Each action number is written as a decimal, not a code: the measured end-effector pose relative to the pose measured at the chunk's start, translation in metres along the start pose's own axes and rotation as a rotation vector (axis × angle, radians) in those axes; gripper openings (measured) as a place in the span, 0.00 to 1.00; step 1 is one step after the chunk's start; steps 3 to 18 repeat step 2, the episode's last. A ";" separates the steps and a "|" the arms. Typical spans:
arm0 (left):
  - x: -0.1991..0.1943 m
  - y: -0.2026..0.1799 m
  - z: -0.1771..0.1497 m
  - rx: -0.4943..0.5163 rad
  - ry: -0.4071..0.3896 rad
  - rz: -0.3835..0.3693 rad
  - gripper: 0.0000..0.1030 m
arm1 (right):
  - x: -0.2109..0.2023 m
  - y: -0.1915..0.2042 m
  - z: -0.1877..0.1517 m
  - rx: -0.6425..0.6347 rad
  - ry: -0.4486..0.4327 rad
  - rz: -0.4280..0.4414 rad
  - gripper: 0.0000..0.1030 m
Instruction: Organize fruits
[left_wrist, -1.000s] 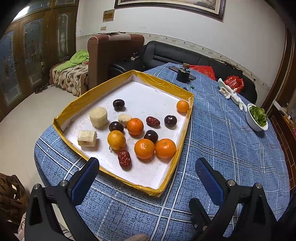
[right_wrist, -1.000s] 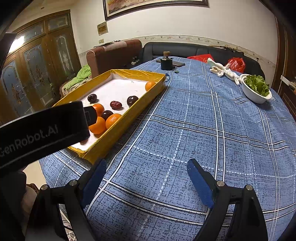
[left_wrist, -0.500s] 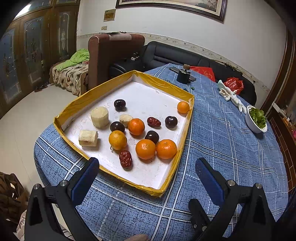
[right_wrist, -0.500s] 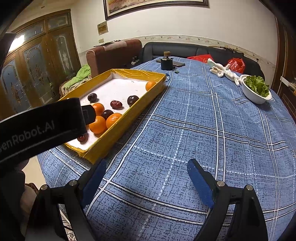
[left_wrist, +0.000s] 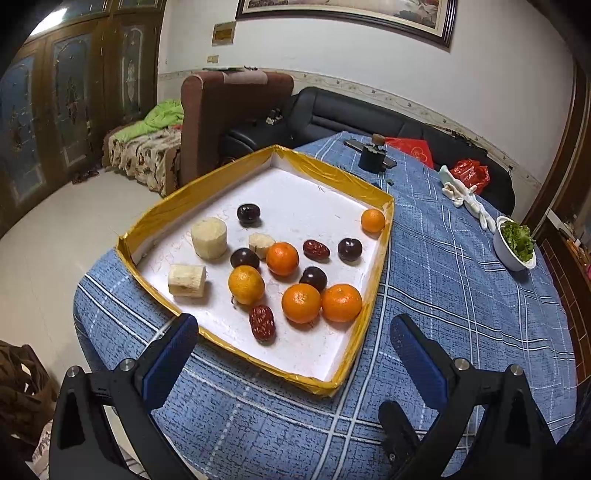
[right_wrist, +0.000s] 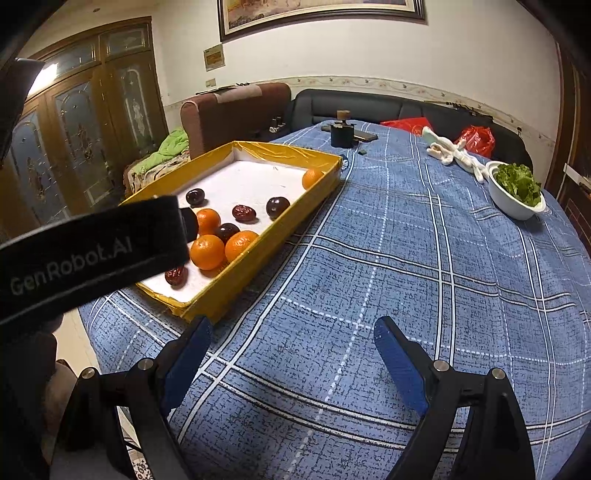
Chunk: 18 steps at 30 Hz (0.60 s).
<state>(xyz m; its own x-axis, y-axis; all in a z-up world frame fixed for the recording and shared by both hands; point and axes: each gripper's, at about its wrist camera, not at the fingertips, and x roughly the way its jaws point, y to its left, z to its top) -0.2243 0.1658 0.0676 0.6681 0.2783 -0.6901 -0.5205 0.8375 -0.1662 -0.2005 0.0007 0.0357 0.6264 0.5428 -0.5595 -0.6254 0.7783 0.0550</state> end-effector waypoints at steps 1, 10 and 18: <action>0.000 -0.001 0.000 -0.002 0.008 0.001 1.00 | -0.001 -0.002 0.000 0.005 -0.002 0.001 0.90; 0.001 -0.001 0.000 -0.001 0.013 0.005 1.00 | -0.001 -0.004 0.001 0.009 -0.002 -0.001 0.90; 0.001 -0.001 0.000 -0.001 0.013 0.005 1.00 | -0.001 -0.004 0.001 0.009 -0.002 -0.001 0.90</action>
